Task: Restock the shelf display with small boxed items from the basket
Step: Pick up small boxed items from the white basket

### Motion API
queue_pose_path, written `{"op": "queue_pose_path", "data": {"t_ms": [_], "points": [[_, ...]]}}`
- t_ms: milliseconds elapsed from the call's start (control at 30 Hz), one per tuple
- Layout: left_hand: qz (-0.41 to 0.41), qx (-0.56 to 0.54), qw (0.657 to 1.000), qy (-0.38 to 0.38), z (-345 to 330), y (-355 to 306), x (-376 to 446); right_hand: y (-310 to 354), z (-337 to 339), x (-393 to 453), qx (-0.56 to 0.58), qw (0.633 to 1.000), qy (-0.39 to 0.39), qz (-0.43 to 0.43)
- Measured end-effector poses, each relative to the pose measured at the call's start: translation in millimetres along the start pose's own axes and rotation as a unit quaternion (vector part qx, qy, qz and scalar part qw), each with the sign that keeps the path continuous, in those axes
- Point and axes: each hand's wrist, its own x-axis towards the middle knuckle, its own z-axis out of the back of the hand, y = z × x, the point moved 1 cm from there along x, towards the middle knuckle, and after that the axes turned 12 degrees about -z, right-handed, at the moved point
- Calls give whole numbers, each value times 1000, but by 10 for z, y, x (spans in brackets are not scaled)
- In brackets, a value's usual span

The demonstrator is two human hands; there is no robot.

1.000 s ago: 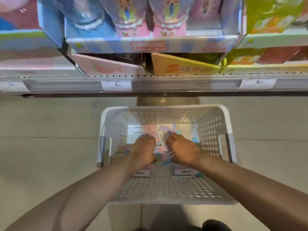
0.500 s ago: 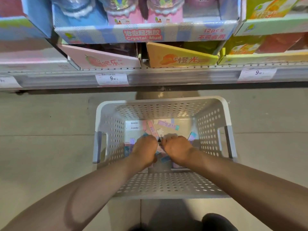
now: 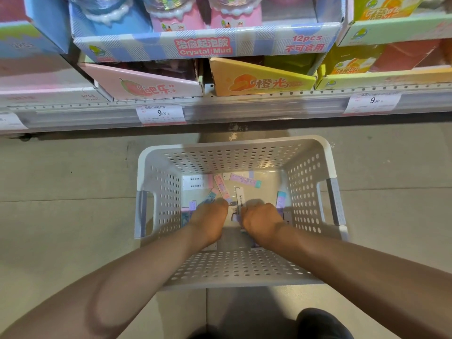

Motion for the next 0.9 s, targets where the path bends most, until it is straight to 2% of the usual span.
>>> {"op": "queue_pose_path", "data": {"t_ms": [133,233,433,567,700,767,900], "points": [[37,-26,998,-47,74,47,-65,28,-87,12,58,998,3,-15],[62,-56,992,-94,156,73,-36,53,-145,-11,66,997,-30,-24],[129,-57,987,-82,165,164,85,26,-149,-1,119,991,-51,-24],[137,-101,981,-97,184,179,158,-81,-37,24,261,961,-49,-69],[144,-88,982,-90,178,151,194,-154,26,134,371,918,-27,-136],[129,-67,985,-88,160,144,196,-168,27,156,398,904,-20,-156],[95,-68,987,-106,154,140,177,-146,8,191,367,911,-61,-177]]}}
